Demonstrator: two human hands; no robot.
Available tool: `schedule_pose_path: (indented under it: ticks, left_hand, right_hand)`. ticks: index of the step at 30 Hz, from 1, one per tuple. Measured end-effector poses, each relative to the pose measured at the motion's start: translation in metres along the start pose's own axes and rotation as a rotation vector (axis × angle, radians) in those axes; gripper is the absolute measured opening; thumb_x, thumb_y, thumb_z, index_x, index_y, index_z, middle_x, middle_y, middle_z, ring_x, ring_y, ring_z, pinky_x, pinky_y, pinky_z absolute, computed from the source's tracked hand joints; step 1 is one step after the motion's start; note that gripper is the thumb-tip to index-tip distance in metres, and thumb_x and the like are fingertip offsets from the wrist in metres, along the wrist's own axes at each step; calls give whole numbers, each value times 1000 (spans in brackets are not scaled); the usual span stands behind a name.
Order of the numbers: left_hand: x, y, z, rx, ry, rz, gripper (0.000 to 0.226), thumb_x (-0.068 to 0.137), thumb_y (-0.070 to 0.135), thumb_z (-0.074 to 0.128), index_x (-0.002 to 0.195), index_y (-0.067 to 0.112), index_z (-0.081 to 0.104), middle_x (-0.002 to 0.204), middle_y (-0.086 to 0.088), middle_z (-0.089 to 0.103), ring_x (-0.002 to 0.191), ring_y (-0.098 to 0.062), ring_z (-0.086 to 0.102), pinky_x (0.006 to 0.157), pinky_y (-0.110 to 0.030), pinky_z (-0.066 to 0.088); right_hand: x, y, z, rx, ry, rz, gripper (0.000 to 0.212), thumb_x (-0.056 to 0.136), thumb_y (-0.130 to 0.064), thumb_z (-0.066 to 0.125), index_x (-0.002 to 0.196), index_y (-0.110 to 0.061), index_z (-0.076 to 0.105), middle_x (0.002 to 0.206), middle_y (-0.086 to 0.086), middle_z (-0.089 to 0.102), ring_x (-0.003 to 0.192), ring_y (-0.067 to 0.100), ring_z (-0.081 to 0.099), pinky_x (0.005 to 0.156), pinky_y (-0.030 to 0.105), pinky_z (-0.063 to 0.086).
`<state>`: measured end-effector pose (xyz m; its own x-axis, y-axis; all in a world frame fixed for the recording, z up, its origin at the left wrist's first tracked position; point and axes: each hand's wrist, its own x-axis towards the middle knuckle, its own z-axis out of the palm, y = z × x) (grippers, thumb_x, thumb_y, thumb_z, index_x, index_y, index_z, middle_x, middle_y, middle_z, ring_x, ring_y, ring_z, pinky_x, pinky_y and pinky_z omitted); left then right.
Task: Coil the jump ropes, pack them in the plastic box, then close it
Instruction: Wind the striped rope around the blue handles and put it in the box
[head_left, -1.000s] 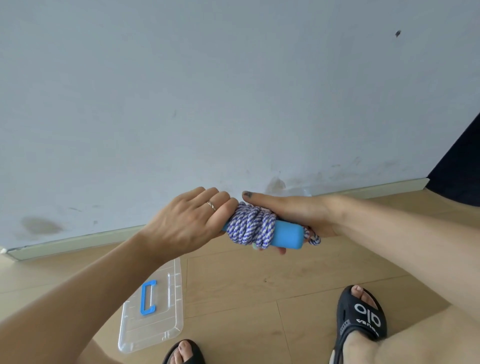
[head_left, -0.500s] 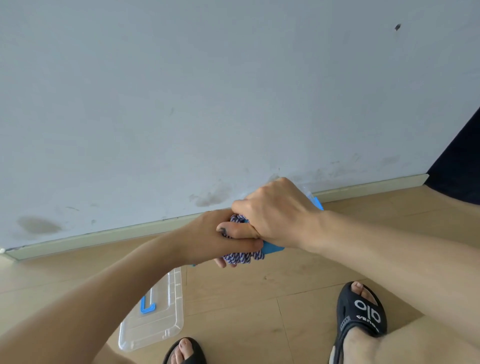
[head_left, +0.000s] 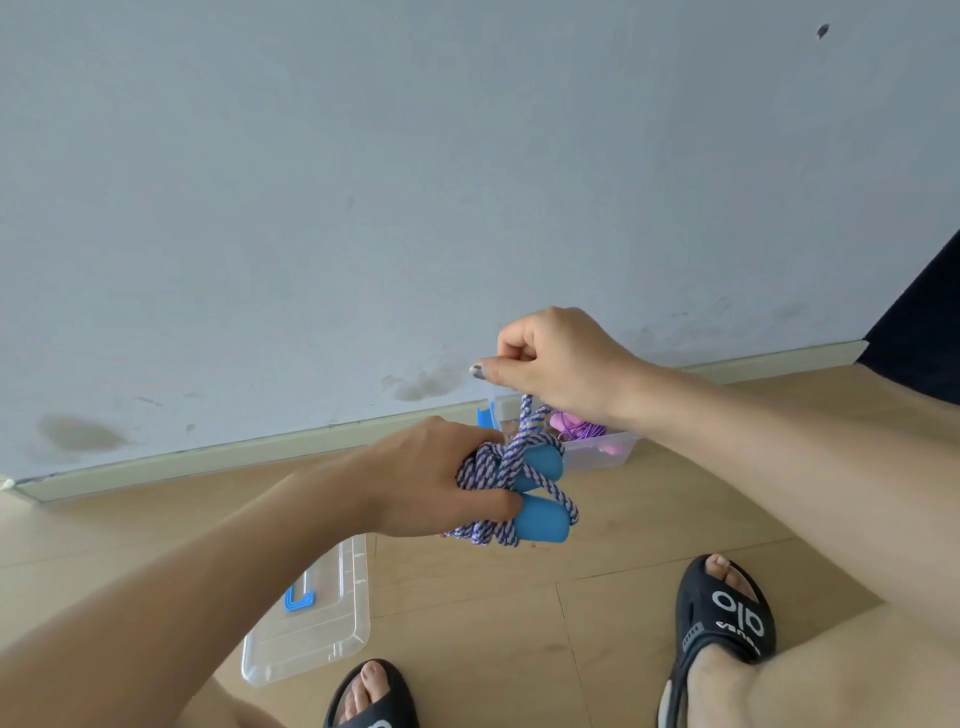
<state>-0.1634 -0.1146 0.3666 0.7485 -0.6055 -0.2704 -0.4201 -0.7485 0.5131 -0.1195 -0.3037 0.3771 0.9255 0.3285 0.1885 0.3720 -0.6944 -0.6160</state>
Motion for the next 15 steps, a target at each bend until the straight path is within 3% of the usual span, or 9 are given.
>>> schedule_pose_path:
  ticks: [3,7,11,13,15]
  left_hand:
    - [1,7,4,-50,-4,32,19,85,66,56,74,51,53,64,10,63,55,-3,55,52,-16,36]
    - [3,8,5,-37,88,66,33,89,62,53,73,34,52,58,8,55,51,-7,47,51,-19,35]
    - [-1,3,3,25,158,107,29,90,61,49,92,33,57,64,3,59,58,-11,53,54,-22,39]
    - [-3,0,3,36,153,125,28,90,62,46,96,36,54,65,2,59,59,-13,53,54,-24,41]
    - [-5,-1,5,12,163,148,29,90,64,44,100,38,49,68,2,59,61,-15,53,58,-31,45]
  right_hand:
    - [4,-2,9,66,102,48,48,88,-42,69,56,-12,49,43,-5,37,44,11,31,51,29,31]
    - [9,-6,13,92,136,102,52,90,-47,65,64,-3,58,46,-3,45,42,10,33,50,28,33]
    - [0,-1,15,129,-181,386,52,92,-56,58,63,-12,61,48,-3,48,44,14,44,48,24,35]
    - [-6,2,17,369,-349,536,44,93,-48,62,67,-12,56,56,3,51,45,15,46,46,21,37]
    - [-8,6,18,558,-461,607,31,95,-32,63,72,-12,59,67,6,61,53,16,56,53,24,46]
